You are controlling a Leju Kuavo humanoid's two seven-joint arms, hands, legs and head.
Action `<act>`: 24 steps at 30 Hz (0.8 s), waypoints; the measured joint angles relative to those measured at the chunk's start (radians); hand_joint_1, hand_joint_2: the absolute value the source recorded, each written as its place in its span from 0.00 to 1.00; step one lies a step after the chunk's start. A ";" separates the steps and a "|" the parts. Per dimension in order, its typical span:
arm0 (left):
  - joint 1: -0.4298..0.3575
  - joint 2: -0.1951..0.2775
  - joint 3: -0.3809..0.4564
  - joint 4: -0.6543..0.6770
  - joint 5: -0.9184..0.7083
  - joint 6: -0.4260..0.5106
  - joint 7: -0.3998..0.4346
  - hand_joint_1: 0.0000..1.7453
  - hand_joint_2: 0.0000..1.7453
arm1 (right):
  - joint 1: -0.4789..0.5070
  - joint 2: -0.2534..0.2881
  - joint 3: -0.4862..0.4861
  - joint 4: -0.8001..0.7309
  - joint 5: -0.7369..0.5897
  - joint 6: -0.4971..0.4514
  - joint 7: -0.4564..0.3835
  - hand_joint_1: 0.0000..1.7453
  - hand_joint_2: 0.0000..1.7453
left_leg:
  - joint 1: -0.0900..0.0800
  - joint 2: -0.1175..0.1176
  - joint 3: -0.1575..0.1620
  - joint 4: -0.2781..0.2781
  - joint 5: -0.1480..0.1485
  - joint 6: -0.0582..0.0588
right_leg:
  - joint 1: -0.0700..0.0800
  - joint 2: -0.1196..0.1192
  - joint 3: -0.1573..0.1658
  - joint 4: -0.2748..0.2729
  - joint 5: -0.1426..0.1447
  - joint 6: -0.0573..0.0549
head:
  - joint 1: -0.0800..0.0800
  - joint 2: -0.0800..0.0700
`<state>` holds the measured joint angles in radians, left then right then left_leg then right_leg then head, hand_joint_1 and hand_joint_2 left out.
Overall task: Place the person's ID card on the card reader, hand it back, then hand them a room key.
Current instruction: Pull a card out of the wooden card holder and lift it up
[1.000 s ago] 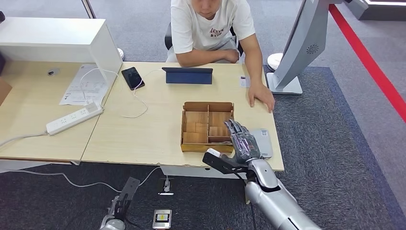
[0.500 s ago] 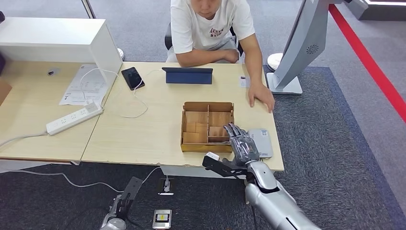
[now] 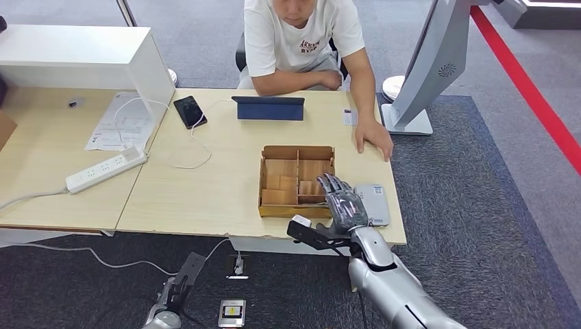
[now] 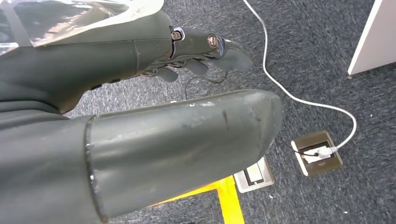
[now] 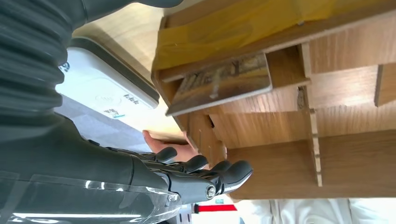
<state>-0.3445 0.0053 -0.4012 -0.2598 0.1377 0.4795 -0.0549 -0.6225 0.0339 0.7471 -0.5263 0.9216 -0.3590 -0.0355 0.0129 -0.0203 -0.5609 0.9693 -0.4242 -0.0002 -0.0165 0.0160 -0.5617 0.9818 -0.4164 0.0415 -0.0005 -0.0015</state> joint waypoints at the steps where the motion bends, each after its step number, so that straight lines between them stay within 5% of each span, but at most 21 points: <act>1: 0.000 0.000 0.000 0.000 0.000 0.000 0.000 0.00 0.00 | -0.004 0.002 0.000 0.003 0.000 0.000 -0.001 0.00 1.00 | 0.000 0.000 0.000 0.000 0.000 0.000 | 0.000 0.000 0.000 0.000 0.000 0.000 | 0.000 0.000; 18: -0.003 0.000 -0.007 0.000 -0.004 0.000 0.000 0.00 0.00 | -0.019 0.017 0.005 0.035 -0.004 -0.010 -0.003 0.03 1.00 | 0.000 0.000 0.000 0.000 0.000 0.000 | 0.000 0.000 0.000 0.000 0.000 0.000 | 0.000 0.000; 22: -0.004 0.000 -0.008 0.000 -0.006 0.000 0.000 0.00 0.00 | -0.020 0.016 0.006 0.042 -0.009 -0.012 -0.005 0.96 1.00 | 0.000 0.000 0.000 0.000 0.000 0.000 | 0.000 0.000 0.000 0.000 0.000 0.000 | 0.000 0.000; 24: -0.004 0.000 -0.008 0.000 -0.006 0.000 0.001 0.00 0.00 | -0.020 0.016 0.006 0.043 -0.014 -0.009 -0.006 1.00 1.00 | 0.000 0.000 0.000 0.000 0.000 0.000 | 0.000 0.000 0.000 0.000 0.000 0.000 | 0.000 0.000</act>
<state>-0.3488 0.0053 -0.4094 -0.2598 0.1313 0.4795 -0.0537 -0.6422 0.0500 0.7530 -0.4832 0.9073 -0.3682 -0.0418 0.0129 -0.0203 -0.5608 0.9693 -0.4241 -0.0003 -0.0165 0.0160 -0.5618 0.9818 -0.4164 0.0414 -0.0004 -0.0015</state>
